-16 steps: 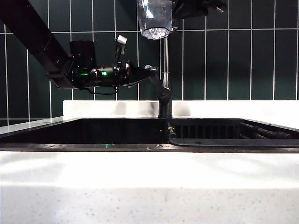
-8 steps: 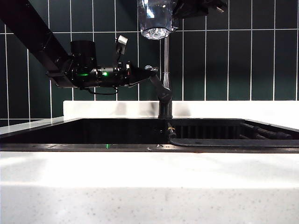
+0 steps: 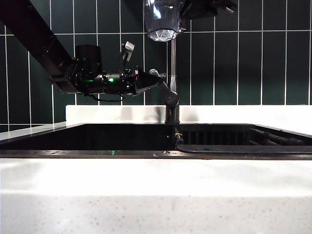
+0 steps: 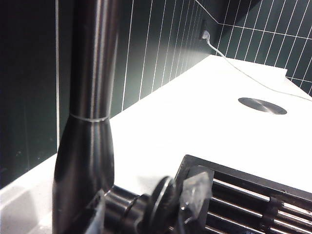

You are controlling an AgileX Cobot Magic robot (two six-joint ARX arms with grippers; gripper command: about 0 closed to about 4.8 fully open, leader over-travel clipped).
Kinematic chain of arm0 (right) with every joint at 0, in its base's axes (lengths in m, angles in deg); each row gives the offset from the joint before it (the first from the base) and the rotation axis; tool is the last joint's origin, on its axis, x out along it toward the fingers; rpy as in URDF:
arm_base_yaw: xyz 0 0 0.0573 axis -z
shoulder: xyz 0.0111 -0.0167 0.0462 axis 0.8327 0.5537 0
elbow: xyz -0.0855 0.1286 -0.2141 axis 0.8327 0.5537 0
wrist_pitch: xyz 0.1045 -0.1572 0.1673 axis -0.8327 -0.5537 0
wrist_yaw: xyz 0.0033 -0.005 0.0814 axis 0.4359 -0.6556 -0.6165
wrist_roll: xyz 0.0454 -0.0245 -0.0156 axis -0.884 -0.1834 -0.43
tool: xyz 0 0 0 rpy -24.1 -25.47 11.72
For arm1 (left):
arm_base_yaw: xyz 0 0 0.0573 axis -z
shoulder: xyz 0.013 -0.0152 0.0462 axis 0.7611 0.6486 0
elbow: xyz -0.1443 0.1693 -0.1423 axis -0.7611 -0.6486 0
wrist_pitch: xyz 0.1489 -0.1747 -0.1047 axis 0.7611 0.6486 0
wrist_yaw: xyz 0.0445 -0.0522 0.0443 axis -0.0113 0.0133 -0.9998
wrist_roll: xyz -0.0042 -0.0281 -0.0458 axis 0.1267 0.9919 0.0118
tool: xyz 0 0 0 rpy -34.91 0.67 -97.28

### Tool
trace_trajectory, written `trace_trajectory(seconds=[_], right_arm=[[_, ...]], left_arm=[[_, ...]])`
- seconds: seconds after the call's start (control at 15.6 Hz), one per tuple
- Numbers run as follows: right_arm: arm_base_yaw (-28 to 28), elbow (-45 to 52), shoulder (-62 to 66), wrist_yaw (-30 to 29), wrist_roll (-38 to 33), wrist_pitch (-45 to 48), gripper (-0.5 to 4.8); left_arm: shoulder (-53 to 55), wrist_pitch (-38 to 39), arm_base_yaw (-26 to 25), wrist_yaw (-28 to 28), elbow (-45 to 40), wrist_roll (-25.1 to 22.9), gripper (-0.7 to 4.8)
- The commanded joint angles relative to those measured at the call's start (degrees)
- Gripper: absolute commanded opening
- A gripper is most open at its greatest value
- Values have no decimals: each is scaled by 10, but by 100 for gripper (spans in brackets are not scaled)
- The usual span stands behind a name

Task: Pick up the mug next to the sink, go to the faucet to get some water, pour the water into the sink, and finally put the mug back to its place.

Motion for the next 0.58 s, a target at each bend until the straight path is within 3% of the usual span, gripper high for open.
trace_trajectory(seconds=[0.06,0.26,0.58], right_arm=[[-1,-5,-1,-2,-5,33,-3],[-1,-5,5,-2,-7,36,-2],[0,-5,5,-2,-7,36,-2]], left_arm=[[9,31,-19,-59,-3,0,181],[9,28,-37,-15,-7,9,181],[9,-34,-37,0,-21,40,181]])
